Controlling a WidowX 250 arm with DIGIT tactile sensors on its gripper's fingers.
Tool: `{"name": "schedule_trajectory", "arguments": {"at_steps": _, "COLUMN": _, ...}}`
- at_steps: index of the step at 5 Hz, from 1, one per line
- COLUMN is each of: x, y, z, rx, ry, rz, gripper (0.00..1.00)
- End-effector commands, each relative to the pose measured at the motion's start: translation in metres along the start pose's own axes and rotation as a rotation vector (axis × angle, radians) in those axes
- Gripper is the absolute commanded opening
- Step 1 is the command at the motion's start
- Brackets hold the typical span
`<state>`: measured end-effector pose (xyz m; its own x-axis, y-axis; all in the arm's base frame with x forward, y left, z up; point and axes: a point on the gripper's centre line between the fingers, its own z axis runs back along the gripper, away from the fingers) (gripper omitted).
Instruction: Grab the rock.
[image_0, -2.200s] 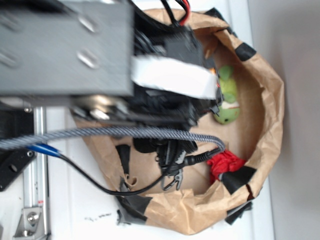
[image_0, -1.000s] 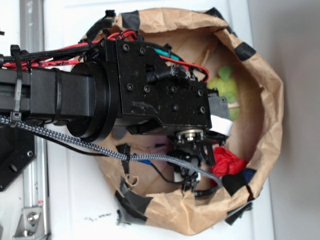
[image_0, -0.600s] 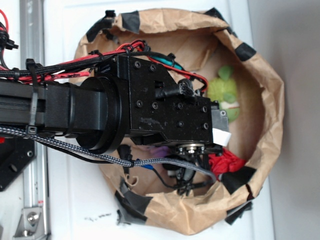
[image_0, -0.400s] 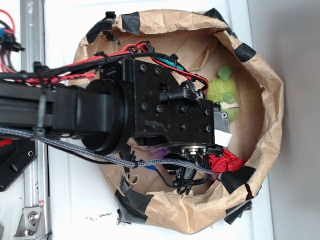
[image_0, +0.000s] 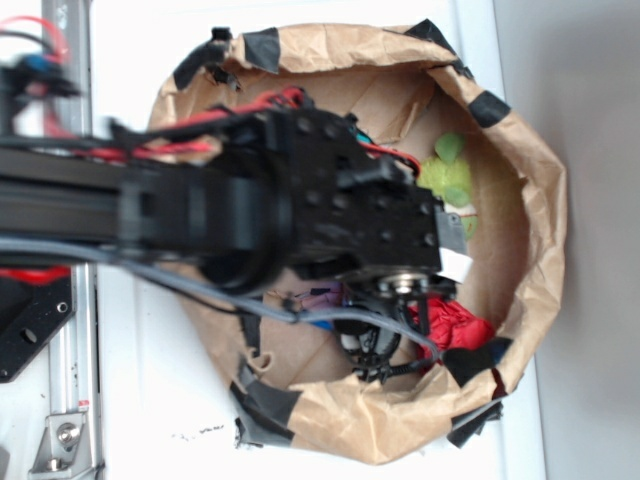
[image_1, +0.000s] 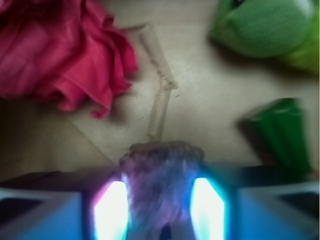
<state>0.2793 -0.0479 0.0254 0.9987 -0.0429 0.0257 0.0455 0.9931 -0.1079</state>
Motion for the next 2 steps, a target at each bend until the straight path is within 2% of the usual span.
{"name": "schedule_trajectory", "arguments": {"at_steps": 1, "x": 0.001, "y": 0.006, "z": -0.005, "rx": 0.024, "ry": 0.007, "rz": 0.032, "gripper": 0.15}}
{"name": "schedule_trajectory", "arguments": {"at_steps": 2, "x": -0.003, "y": 0.006, "z": 0.011, "rx": 0.062, "ry": -0.006, "rz": 0.013, "gripper": 0.0}}
